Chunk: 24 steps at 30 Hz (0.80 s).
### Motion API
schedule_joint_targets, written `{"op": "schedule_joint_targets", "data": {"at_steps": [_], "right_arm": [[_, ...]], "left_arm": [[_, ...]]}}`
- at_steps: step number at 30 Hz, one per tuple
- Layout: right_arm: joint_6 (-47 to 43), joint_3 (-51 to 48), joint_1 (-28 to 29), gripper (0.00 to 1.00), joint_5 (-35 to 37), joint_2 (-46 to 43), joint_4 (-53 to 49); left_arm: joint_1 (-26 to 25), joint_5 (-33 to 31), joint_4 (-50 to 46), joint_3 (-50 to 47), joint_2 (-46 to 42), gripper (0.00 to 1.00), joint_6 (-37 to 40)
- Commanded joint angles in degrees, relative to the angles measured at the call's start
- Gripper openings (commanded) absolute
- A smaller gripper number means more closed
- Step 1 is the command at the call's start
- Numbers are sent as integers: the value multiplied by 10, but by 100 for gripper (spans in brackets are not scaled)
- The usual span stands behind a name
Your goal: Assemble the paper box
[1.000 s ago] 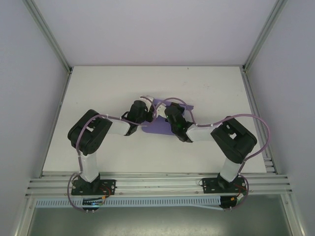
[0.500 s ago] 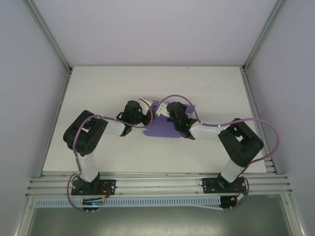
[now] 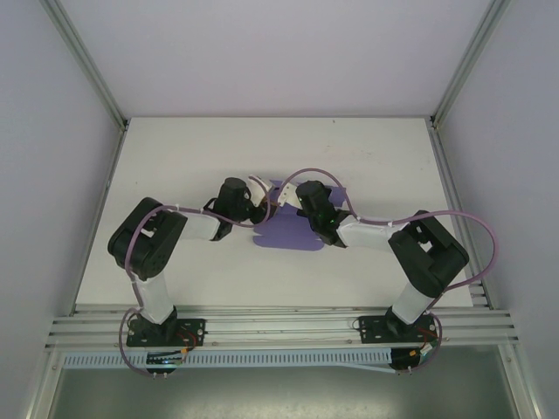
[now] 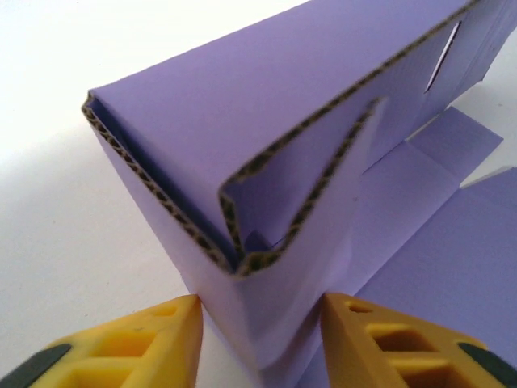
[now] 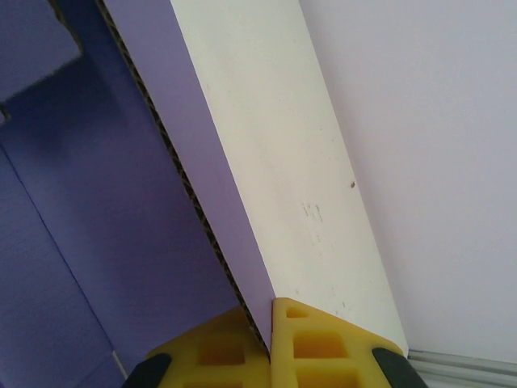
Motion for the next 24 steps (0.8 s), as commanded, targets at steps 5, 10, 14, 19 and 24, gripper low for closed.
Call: {"op": "schedule_joint_targets", "data": {"at_steps": [5, 10, 14, 19, 24], "right_arm": [[14, 5, 9, 0, -52, 4, -56], [19, 4, 9, 0, -63, 3, -58], [21, 5, 9, 0, -71, 8, -59], [23, 5, 10, 0, -76, 9, -59], [23, 4, 11, 0, -84, 7, -59]], "left_arm": [[-5, 47, -61, 60, 49, 45, 17], [-5, 36, -63, 73, 61, 53, 12], [-5, 51, -75, 101, 85, 58, 11], [-5, 50, -68, 119, 100, 39, 5], [-6, 55, -66, 123, 97, 21, -17]]}}
